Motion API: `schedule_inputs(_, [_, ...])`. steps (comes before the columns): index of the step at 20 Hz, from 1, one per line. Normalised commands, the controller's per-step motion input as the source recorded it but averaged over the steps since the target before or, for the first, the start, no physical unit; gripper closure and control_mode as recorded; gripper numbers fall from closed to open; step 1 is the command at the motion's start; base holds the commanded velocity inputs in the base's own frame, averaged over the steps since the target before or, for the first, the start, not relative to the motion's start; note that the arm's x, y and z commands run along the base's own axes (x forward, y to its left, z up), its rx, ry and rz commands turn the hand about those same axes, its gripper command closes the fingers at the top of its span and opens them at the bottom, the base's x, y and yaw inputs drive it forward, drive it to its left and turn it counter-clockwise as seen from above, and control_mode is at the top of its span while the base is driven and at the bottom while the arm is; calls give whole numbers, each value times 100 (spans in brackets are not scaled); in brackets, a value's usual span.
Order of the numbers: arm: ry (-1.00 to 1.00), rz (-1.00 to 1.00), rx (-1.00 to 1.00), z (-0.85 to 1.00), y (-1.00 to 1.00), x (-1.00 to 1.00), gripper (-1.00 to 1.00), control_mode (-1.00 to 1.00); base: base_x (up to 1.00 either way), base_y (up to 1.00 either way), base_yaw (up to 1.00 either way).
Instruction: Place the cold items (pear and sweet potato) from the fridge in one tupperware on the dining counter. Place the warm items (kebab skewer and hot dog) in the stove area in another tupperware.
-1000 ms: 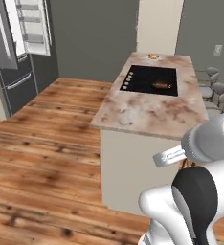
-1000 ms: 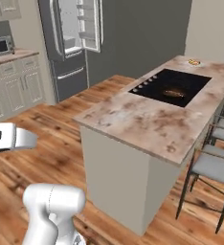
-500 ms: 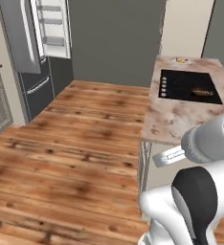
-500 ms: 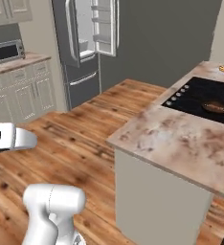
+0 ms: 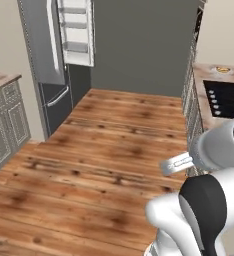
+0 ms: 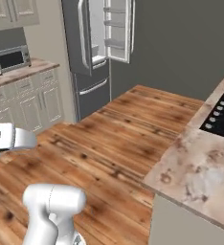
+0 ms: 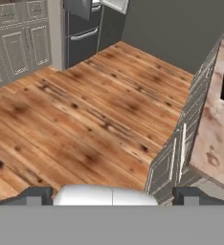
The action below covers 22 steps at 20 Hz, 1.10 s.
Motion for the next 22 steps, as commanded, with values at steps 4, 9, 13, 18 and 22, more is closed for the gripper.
schedule_inputs(4, [0,0,0,0,0,0,-100,100,99,44,-11])
schedule_inputs(9, [0,0,0,0,0,0,-100,100,94,29,-18])
schedule_inputs(13, [0,0,0,0,0,0,-100,100,90,12,-29])
schedule_inputs(18, [0,0,0,0,0,0,-100,100,87,31,-53])
schedule_inputs(22, [0,0,0,0,0,0,-100,100,82,29,-55])
